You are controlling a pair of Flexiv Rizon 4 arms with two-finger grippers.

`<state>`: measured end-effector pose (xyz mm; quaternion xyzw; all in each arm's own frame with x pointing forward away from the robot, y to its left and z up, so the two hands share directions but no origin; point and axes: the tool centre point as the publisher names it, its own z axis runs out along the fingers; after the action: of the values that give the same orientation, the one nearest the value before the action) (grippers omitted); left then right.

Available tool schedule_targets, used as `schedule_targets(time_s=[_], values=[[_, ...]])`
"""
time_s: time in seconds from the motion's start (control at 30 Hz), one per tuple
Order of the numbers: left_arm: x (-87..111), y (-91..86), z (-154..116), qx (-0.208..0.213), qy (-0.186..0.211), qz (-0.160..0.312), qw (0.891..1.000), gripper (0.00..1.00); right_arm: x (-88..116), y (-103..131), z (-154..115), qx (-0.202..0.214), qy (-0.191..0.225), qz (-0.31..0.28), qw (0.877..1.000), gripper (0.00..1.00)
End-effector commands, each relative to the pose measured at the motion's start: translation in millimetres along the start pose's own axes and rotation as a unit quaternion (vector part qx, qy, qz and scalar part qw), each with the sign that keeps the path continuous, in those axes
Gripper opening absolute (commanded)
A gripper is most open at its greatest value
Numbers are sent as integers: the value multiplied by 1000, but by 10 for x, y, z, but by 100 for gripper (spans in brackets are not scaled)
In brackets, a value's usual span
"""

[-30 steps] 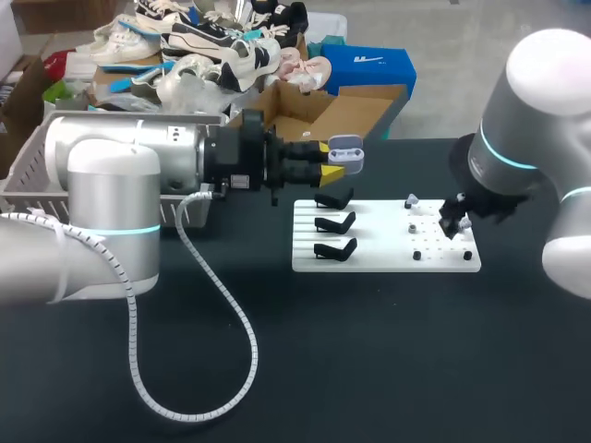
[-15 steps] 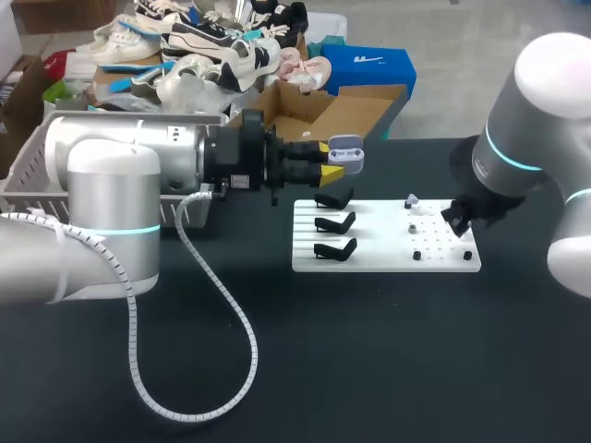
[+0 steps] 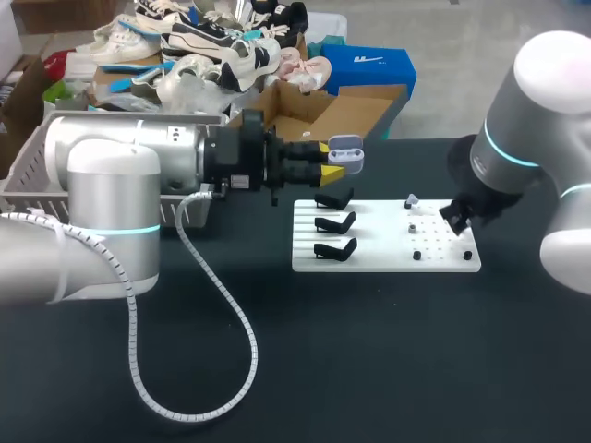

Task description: Pick up each earbud case from the left stands, insert the matching earbuds, close the lid, and place the case in the box.

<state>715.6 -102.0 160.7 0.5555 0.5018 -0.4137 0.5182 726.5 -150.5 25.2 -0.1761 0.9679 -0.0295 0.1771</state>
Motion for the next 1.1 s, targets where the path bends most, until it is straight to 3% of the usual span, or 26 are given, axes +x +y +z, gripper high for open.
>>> schedule_targets(time_s=[0.03,0.87,1.1], values=[[4,-9,-2,-2,-2,1,1000,0,-33,4,10,-1,3,0,1000,41],[4,-9,-2,-2,-2,1,1000,0,18,-19,15,-7,20,-9,1000,30],[4,-9,-2,-2,-2,1,1000,0,-33,-19,30,-7,19,-12,1000,32]])
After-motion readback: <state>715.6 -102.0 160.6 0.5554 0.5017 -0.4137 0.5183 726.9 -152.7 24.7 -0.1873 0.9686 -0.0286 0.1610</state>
